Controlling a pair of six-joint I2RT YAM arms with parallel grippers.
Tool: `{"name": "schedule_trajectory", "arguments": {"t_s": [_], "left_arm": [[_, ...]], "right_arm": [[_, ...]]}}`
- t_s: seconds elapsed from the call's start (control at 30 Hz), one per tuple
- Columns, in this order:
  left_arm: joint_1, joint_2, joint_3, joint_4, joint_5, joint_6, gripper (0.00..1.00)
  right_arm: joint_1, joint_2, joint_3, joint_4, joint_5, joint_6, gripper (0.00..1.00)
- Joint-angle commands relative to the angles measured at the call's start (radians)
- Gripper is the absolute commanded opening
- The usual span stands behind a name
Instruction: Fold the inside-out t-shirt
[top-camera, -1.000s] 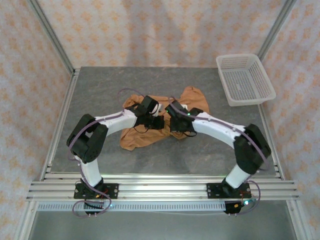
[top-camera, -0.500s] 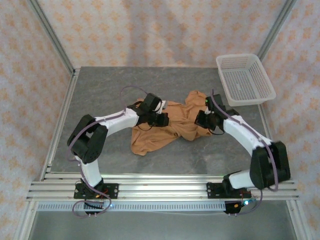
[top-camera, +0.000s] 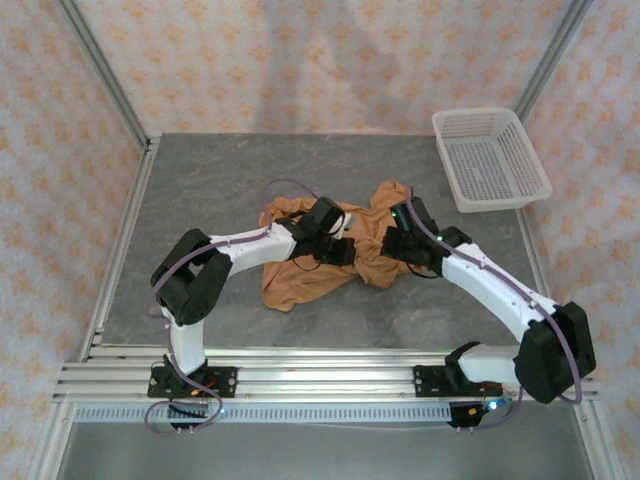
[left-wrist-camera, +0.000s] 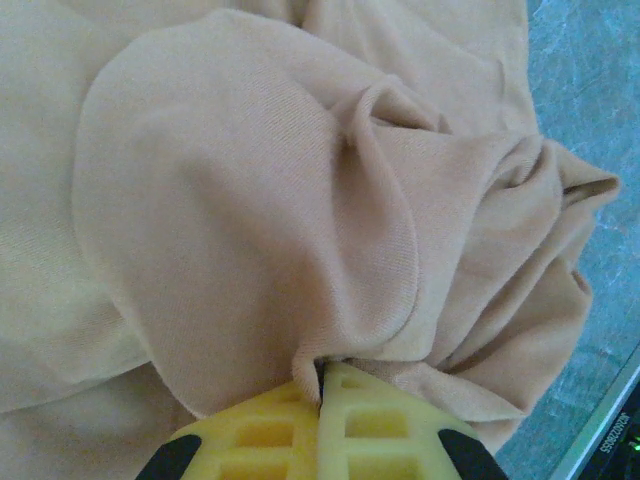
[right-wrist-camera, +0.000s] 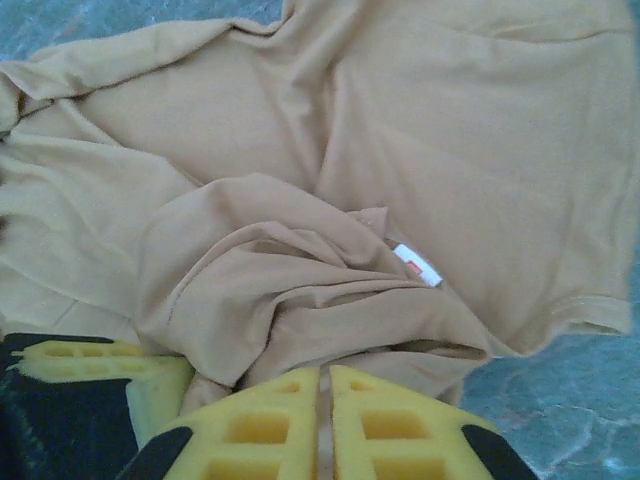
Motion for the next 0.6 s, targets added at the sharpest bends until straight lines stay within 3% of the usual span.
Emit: {"name": "schedule_trajectory", "arguments": {"t_s": [0.0,0.13,0.2,0.27,0.33,0.4,0.57], "left_arm": [[-0.001,0.006,0.041,-0.005,-0.017,-0.005,0.00],[-0.005,0.008,0.037,-0.002,-0.019,-0.010,0.00],[-0.006,0.011,0.032,0.004,-0.018,-0.013,0.00],[-0.006,0.015,0.029,0.008,-0.018,-0.012,0.00],[-0.006,0.015,0.030,0.010,-0.015,-0.013,0.00],[-0.006,0.016,0.035,0.010,-0.012,-0.012,0.00],[-0.009,0.042,0.031,0.010,-0.009,-0.013,0.00]], "right_arm": [[0.006,0.115,0.022,0.002,0.004,0.011,0.10],[0.016,0.193,-0.009,0.012,-0.003,0.024,0.20],[0.047,0.183,-0.041,0.013,-0.010,0.039,0.33],[0.085,0.139,-0.084,0.020,0.002,0.065,0.53],[0.101,0.089,-0.130,0.041,0.006,0.096,0.64],[0.102,0.047,-0.160,0.056,0.016,0.118,0.69],[0.102,0.011,-0.138,0.017,0.052,0.124,0.66]]}}
